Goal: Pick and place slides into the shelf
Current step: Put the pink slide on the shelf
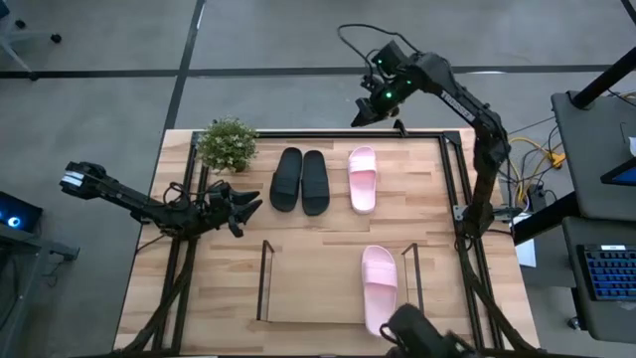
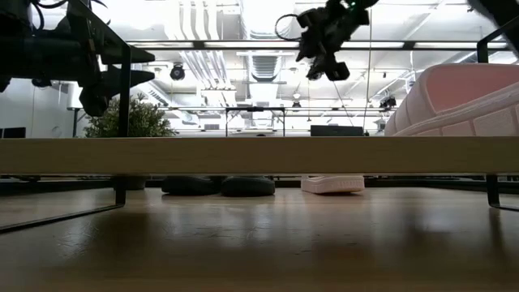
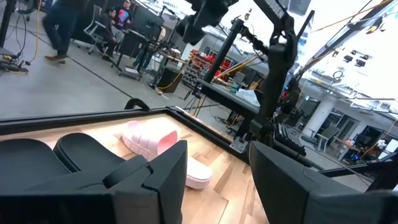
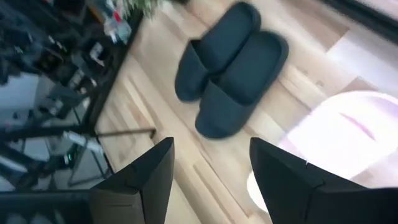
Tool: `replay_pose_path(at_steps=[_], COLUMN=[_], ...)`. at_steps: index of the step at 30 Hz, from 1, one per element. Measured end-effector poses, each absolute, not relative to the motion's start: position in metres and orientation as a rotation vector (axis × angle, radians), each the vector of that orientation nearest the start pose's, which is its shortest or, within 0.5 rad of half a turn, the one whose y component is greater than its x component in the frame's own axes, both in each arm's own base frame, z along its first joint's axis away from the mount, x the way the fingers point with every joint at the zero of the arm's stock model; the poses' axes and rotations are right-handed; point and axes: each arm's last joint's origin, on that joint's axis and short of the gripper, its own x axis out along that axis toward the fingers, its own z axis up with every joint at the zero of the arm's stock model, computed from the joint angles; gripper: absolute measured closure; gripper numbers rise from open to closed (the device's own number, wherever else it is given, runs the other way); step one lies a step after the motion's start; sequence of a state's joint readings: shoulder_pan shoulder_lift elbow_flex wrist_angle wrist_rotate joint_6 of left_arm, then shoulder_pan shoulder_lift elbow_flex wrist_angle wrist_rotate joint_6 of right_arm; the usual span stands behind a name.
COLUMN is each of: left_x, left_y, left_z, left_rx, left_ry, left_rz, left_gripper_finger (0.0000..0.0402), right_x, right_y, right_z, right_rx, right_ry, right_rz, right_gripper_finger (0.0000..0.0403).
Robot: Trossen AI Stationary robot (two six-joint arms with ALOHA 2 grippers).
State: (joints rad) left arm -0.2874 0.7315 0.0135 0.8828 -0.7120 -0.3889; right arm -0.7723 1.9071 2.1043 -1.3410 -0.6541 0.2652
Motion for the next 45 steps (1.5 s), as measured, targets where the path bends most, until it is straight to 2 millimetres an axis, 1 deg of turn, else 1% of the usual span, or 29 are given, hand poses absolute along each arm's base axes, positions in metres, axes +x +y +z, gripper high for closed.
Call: replay_pose_path(at_steps=[6,11,16,19,23,31,34,36,39,42,45], left_x=[0.136,0.136,0.136,0.136,0.137,0.138,0.138,0.138,0.138,0.138,0.138], left_y=[-0.02,-0.02,-0.02,-0.02,-0.021,-0.021,-0.021,-0.021,-0.021,-0.021,-0.021], left_z=[0.178,0.179,0.178,0.178,0.177,0.174,0.174,0.174,0.174,0.175,0.175], left_rx=[-0.462,-0.463,-0.51,-0.509,-0.504,-0.494,-0.493,-0.494,-0.494,-0.495,-0.495], left_ry=[-0.226,-0.228,-0.236,-0.232,-0.223,-0.205,-0.204,-0.205,-0.205,-0.208,-0.209], left_rz=[0.391,0.391,0.387,0.388,0.393,0.397,0.397,0.397,0.397,0.397,0.396], left_gripper_finger=[0.0242,0.0242,0.0242,0.0242,0.0242,0.0242,0.0242,0.0242,0.0242,0.0242,0.0242], right_x=[0.289,0.296,0.298,0.298,0.297,0.31,0.316,0.322,0.327,0.329,0.335], right_y=[-0.271,-0.294,-0.296,-0.297,-0.297,-0.278,-0.269,-0.259,-0.236,-0.207,-0.175], right_z=[0.355,0.326,0.319,0.313,0.307,0.294,0.294,0.299,0.315,0.337,0.353], right_rx=[1.009,1.127,1.119,1.114,1.15,1.15,1.101,1.008,0.816,0.551,0.248], right_ry=[0.999,1.052,1.07,1.087,1.106,1.184,1.201,1.203,1.229,1.285,1.35], right_rz=[-0.182,-0.234,-0.218,-0.219,-0.231,-0.188,-0.153,-0.088,-0.064,-0.13,-0.203], right_gripper_finger=[0.0202,0.0202,0.0204,0.0209,0.0216,0.022,0.022,0.022,0.022,0.022,0.022])
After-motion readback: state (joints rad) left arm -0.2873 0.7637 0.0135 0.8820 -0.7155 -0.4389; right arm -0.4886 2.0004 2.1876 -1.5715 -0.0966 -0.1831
